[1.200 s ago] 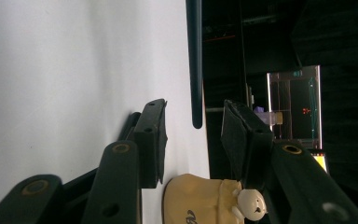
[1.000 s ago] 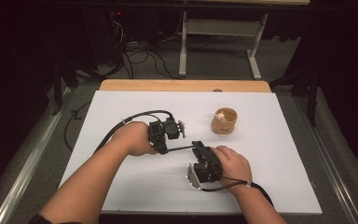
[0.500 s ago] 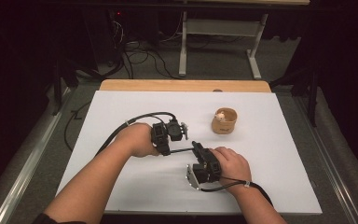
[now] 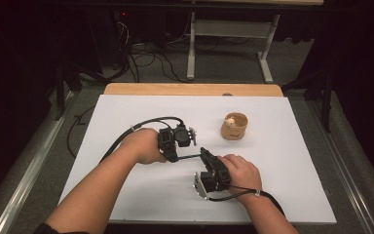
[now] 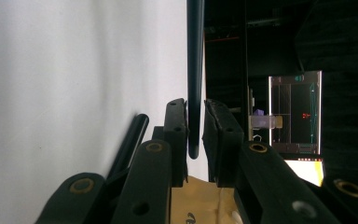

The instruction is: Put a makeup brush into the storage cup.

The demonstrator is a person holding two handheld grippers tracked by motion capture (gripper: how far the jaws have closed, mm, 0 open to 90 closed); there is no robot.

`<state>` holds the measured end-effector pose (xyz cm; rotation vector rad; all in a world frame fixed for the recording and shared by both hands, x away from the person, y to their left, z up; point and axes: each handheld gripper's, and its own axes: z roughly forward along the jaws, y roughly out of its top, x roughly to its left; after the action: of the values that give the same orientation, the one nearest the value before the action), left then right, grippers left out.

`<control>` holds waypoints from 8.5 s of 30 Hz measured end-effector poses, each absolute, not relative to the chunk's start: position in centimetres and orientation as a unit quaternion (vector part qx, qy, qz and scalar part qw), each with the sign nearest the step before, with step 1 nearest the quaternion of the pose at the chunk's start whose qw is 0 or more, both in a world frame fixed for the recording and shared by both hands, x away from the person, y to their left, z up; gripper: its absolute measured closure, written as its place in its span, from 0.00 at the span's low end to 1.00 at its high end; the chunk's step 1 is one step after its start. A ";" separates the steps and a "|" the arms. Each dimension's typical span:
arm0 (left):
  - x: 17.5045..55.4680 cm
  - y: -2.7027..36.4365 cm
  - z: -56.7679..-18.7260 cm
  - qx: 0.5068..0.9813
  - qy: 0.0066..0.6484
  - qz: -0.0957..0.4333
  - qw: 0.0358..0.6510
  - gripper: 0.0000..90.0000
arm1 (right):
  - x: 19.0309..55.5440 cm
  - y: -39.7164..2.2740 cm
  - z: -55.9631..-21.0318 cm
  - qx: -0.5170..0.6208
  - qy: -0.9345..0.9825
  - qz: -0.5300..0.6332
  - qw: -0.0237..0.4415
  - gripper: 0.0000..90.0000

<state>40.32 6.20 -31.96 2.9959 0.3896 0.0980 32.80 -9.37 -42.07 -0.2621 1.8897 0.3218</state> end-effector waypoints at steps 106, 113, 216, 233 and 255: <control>40.9 11.8 -33.6 0.966 0.237 0.076 0.070 0.01 | 33.5 -16.0 -42.3 -0.036 0.826 0.080 0.557 0.97; 40.9 12.2 -34.0 0.961 0.248 0.079 0.092 0.01 | 33.5 -15.9 -42.4 -0.020 0.827 0.083 0.556 0.97; 36.0 19.1 -41.5 0.731 0.410 0.202 0.508 0.00 | 35.2 -19.0 -41.9 0.272 0.819 0.349 0.367 0.97; 35.7 18.5 -41.0 0.716 0.401 0.202 0.534 0.00 | 35.2 -19.3 -41.5 0.309 0.798 0.423 0.298 0.97; 35.4 16.0 -39.6 0.716 0.379 0.171 0.561 0.03 | 34.7 -16.6 -41.1 0.275 0.807 0.436 0.289 0.97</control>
<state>35.35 15.97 -39.64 1.6859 0.8921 0.4027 34.67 -16.59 -41.14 0.7342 2.1540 1.1640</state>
